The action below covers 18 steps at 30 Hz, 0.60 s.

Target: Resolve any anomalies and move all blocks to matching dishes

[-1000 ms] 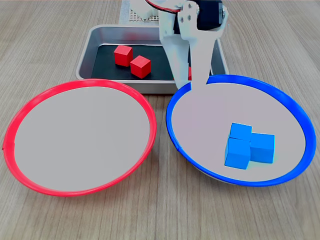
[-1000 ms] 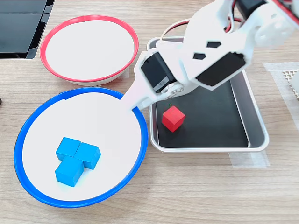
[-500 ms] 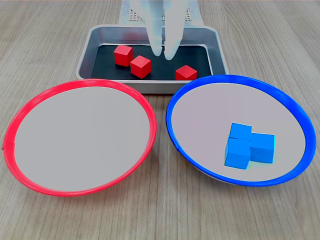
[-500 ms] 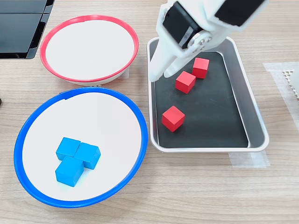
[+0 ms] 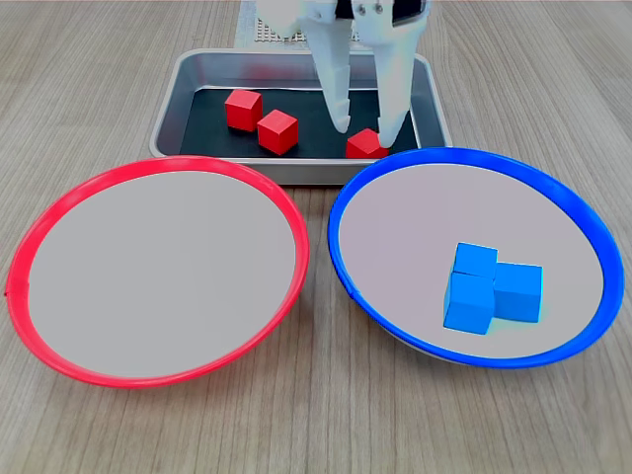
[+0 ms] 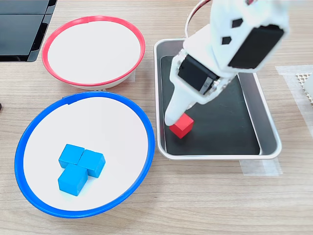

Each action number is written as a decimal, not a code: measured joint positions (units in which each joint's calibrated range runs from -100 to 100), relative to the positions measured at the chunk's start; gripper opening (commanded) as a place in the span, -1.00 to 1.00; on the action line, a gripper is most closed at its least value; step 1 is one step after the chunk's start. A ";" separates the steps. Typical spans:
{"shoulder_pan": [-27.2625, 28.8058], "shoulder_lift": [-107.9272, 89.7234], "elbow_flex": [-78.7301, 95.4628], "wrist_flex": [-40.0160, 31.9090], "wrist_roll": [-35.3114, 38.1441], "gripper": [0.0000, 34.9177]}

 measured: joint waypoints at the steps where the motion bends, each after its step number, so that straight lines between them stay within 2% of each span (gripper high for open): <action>1: -0.44 0.34 0.09 -0.08 0.05 -0.06; 4: -0.18 2.13 1.09 -0.98 0.49 -0.12; 6: -0.62 3.15 1.18 -1.55 0.59 -0.26; 7: -1.15 3.84 1.18 -1.88 0.73 -0.68; 8: -1.42 4.77 1.18 -2.20 0.93 -0.98; 13: -0.71 6.31 1.09 -3.02 1.07 -0.99; 18: -0.53 3.41 -1.45 -0.82 -0.05 -0.99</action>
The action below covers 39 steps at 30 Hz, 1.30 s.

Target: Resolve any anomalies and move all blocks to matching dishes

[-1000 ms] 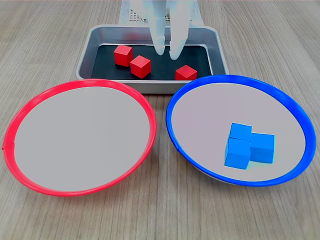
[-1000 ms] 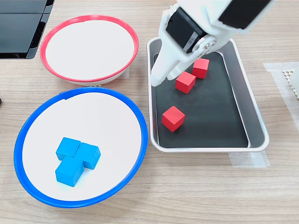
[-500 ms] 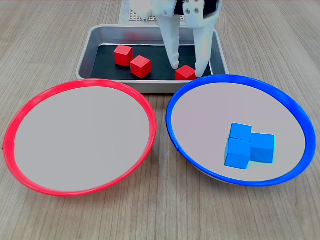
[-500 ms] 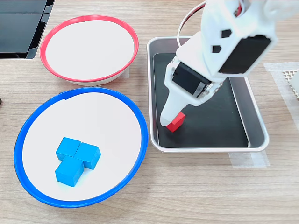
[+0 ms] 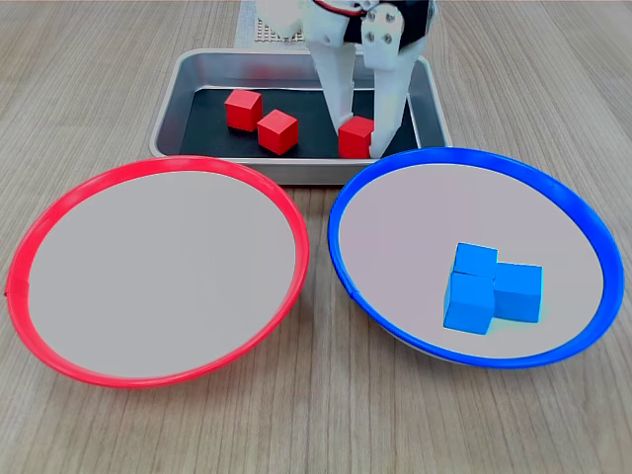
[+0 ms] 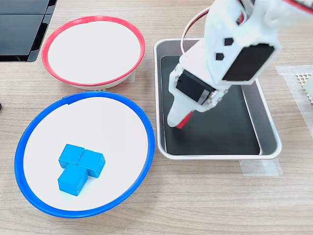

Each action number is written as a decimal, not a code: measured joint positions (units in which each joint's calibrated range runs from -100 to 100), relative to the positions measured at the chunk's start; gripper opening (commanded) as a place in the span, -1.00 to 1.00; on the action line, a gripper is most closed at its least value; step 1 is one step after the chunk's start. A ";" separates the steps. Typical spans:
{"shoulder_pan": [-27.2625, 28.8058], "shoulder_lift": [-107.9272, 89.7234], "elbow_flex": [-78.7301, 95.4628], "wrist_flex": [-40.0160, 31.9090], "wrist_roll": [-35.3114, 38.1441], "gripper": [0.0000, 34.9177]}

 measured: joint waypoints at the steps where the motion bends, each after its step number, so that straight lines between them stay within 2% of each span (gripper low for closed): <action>1: 0.44 -1.19 -1.00 0.41 -1.17 -0.99; 6: 5.93 -3.75 -10.89 1.31 -8.06 -0.99; 10: 11.42 0.51 -17.97 0.16 -9.28 -0.99; 15: 19.20 13.81 -27.13 -4.89 -9.08 -0.95; 17: 22.12 24.13 -36.12 -6.04 -8.16 -0.39; 19: 23.36 27.45 -39.56 -6.12 -8.16 -0.20; 20: 23.63 30.95 -43.83 -6.12 -8.45 -0.04; 26: 23.10 30.52 -45.46 -5.38 -8.25 0.02; 32: 22.65 16.97 -38.29 5.46 -8.06 -0.01; 36: 22.83 2.81 -27.59 13.95 -6.11 -0.06; 39: 23.54 -6.05 -17.33 15.09 -3.66 -0.16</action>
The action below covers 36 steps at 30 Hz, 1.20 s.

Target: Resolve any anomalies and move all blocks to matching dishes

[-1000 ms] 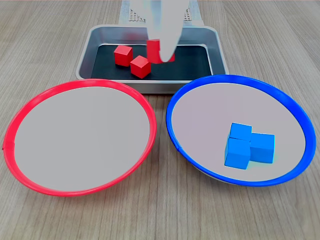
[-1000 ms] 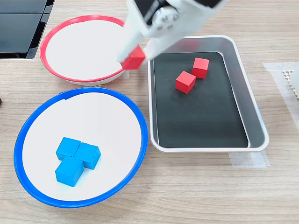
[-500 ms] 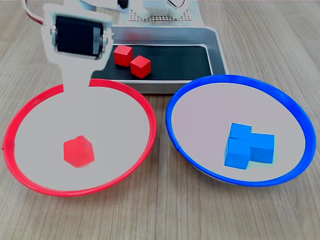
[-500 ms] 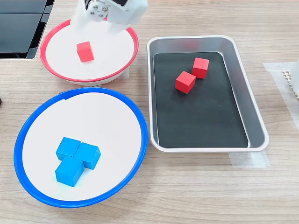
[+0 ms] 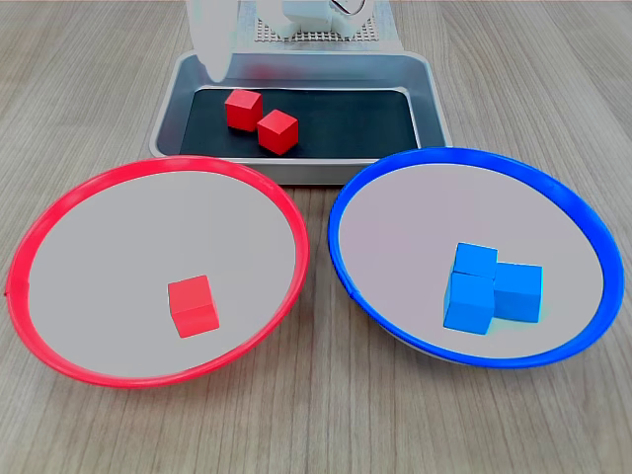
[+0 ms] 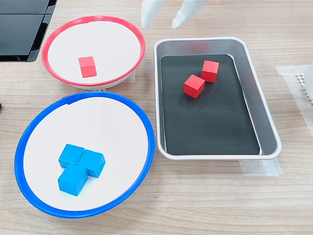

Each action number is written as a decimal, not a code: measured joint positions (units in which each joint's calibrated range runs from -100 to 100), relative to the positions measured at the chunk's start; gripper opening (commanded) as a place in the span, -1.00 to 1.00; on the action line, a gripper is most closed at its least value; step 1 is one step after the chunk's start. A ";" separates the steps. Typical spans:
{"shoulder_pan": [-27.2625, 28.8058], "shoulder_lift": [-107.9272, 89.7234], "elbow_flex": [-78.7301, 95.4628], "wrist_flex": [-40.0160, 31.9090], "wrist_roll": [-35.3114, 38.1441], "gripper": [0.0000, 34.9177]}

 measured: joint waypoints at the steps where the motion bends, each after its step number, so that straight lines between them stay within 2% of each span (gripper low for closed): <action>1: 0.00 -2.56 3.81 0.00 1.17 -0.15; 3: -0.18 -6.73 11.89 -1.71 3.42 -0.17; 7: 0.18 -9.21 22.96 -6.93 6.69 -0.06; 14: -0.53 -7.33 30.04 -16.97 10.06 0.02; 18: -2.57 -7.25 35.39 -22.19 13.04 -0.09; 20: -4.07 -7.16 36.84 -23.57 13.72 -0.23; 22: -4.78 -7.08 38.02 -24.71 14.46 -0.48; 23: -4.87 -7.08 38.11 -24.96 14.46 -0.67; 24: -5.31 -7.08 38.48 -25.37 14.31 -0.97; 25: -7.08 -6.99 39.38 -26.43 15.09 -0.98; 32: -8.67 -6.99 38.11 -25.77 13.63 -0.99; 36: -10.27 -6.48 25.59 -16.56 6.06 -0.99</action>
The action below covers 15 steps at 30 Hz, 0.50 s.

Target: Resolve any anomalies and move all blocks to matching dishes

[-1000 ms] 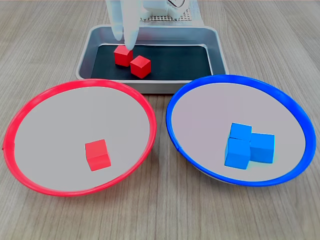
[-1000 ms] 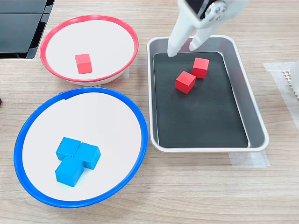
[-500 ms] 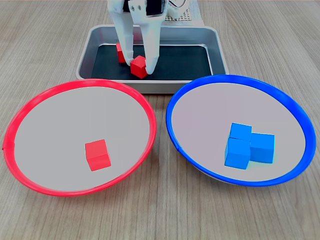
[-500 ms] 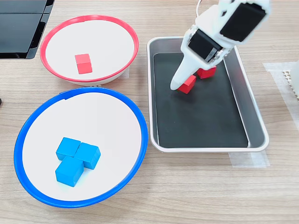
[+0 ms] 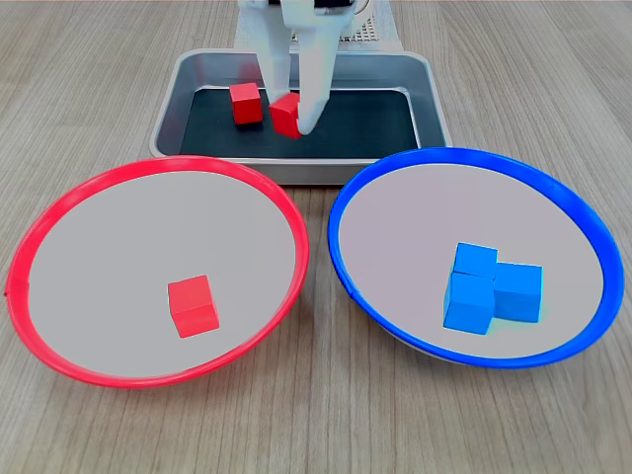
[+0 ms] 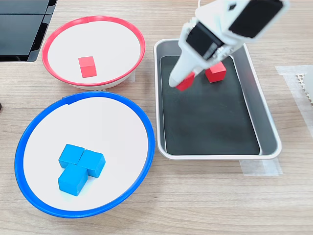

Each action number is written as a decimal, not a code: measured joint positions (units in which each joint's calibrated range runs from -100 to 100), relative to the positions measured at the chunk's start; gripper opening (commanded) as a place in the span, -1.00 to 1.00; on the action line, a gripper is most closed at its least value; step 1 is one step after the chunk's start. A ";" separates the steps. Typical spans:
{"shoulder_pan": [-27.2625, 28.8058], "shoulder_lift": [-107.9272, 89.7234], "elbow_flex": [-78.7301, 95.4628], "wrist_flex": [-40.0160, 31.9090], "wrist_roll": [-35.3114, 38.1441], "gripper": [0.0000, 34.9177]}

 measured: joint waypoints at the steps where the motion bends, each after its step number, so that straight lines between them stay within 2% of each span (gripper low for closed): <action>1: 0.71 0.85 -3.90 1.96 -2.25 -0.99; 3: 0.97 3.58 -12.34 4.65 -6.54 -0.99; 6: 1.95 9.04 -22.69 4.89 -11.09 -0.99; 10: 6.64 19.27 -31.31 -0.98 -13.38 -0.98; 11: 7.08 20.97 -32.49 -2.20 -13.43 -0.86; 15: 10.88 30.95 -39.02 -5.71 -13.58 -0.04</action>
